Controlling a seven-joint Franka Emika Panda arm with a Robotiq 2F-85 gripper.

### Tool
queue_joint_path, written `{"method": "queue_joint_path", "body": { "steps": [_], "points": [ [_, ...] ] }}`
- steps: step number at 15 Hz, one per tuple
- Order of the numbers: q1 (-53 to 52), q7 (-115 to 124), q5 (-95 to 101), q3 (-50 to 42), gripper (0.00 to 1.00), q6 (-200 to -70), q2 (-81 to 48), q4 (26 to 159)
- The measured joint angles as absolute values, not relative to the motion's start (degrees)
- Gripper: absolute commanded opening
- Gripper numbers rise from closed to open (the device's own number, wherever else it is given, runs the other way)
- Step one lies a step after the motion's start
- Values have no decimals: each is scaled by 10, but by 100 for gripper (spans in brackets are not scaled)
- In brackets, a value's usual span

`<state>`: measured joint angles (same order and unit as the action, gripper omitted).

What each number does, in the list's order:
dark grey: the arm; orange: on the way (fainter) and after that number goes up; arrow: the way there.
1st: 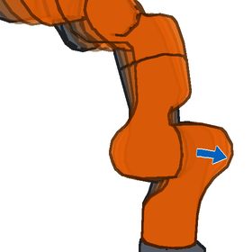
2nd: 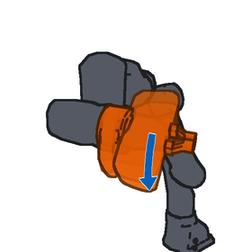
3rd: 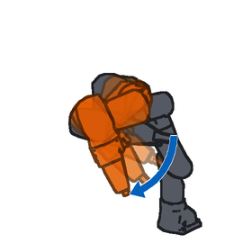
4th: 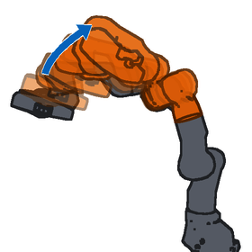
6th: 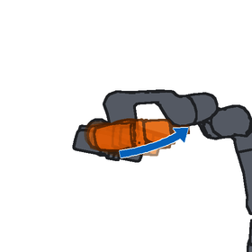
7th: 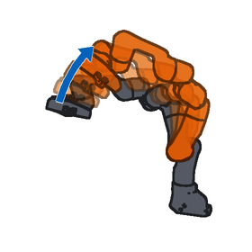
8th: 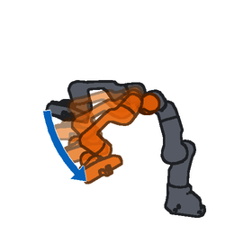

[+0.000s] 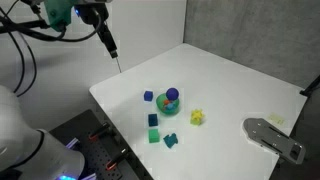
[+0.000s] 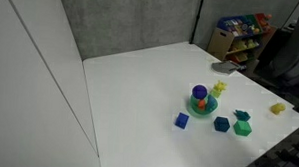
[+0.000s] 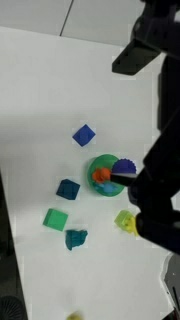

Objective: Put the green object inside the bowl

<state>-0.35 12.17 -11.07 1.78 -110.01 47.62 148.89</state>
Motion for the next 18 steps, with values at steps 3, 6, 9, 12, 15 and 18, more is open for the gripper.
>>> {"method": "queue_joint_path", "body": {
  "steps": [3, 6, 9, 12, 15, 18],
  "points": [
    [-3, 122, -111, 18, 100, -1100, 476, 1489],
    [-1, 122, -111, 20, 100, -1100, 473, 1487],
    [3, 127, -111, 28, 100, -1106, 457, 1470],
    [6, 147, -111, 42, 100, -1112, 422, 1436],
    [13, 173, -109, 53, 100, -1114, 374, 1395],
    [26, 198, -103, 56, 100, -1122, 321, 1356]
  ]
}}
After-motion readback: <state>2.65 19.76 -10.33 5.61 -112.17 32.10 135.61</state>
